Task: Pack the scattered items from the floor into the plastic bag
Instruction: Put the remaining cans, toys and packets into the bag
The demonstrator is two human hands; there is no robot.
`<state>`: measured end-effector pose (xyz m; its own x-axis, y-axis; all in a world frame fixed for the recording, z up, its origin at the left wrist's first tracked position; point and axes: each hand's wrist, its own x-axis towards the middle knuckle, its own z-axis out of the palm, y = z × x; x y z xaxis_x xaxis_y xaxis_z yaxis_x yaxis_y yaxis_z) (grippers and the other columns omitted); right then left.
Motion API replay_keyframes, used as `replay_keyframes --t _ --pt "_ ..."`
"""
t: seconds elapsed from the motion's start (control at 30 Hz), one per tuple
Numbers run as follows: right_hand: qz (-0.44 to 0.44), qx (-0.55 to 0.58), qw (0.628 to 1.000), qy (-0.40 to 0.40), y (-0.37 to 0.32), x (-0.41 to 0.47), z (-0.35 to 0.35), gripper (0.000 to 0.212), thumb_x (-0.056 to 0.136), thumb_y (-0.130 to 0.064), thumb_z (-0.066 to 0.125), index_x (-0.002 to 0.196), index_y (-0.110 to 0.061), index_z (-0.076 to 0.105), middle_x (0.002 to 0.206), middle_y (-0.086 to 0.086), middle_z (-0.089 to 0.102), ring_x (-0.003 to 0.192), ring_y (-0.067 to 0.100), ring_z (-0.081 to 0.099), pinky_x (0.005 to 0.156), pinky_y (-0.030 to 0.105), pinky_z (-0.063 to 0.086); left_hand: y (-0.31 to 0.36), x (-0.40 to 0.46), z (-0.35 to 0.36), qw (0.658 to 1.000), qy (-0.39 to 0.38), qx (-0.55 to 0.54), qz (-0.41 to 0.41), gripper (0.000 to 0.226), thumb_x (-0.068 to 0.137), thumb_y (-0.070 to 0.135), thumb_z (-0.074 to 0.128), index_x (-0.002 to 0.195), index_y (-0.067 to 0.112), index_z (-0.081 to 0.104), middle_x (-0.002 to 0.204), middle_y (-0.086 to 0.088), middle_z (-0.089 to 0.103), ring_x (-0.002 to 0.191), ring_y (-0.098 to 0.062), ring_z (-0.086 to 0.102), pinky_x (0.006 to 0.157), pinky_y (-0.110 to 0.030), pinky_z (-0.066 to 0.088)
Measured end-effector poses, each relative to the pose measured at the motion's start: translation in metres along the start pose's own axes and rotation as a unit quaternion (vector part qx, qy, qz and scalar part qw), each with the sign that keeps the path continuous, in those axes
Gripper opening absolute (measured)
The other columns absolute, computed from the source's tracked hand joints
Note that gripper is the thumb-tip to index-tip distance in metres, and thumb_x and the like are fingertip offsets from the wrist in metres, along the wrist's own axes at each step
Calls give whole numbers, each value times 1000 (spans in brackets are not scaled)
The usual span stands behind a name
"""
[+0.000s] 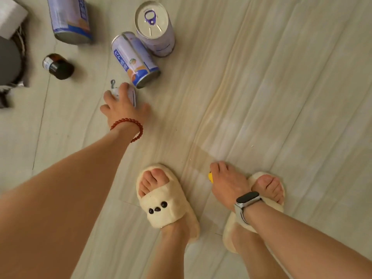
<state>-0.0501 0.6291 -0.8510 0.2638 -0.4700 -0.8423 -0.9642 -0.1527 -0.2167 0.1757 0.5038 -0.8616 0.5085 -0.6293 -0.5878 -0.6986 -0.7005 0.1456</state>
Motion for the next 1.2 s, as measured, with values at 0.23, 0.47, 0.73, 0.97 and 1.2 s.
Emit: replay_keyframes --t 0.23,0.47,0.73,0.97,1.2 --pt "31 104 993 40 4 -23 -84 43 89 -19 44 129 -10 30 129 12 43 104 33 52 73 34 42 5 -74 -9 991 -109 -76 22 31 87 29 51 114 16 47 116 -15 44 101 -34 49 83 -36 41" --pt "-1 140 989 42 -72 -122 -188 48 90 -29 47 133 -17 29 129 10 48 107 32 53 84 36 45 -2 -190 -137 896 -78 -396 -184 24 88 30 47 106 14 46 64 4 50 61 -18 53 61 -30 43" --pt "-98 99 990 -24 -222 -277 -278 54 89 -30 51 137 -20 30 135 10 49 121 30 48 96 32 38 -77 -309 -347 783 53 -559 -267 25 87 31 48 106 16 52 74 3 55 70 -20 60 61 -28 42" --pt "-141 164 975 -60 -359 -358 -273 32 87 -24 57 115 -16 45 88 -1 52 77 22 56 75 40 52 -193 -405 -416 616 161 -682 -361 19 89 27 50 75 16 54 69 -5 54 50 -15 59 37 -14 41" --pt "-103 169 970 -141 -487 -366 -208 21 89 -21 55 110 -19 52 92 -2 52 72 11 50 57 25 44 -317 -434 -392 428 168 -760 -460 27 90 39 48 80 15 52 75 -7 58 52 -20 60 32 -13 38"
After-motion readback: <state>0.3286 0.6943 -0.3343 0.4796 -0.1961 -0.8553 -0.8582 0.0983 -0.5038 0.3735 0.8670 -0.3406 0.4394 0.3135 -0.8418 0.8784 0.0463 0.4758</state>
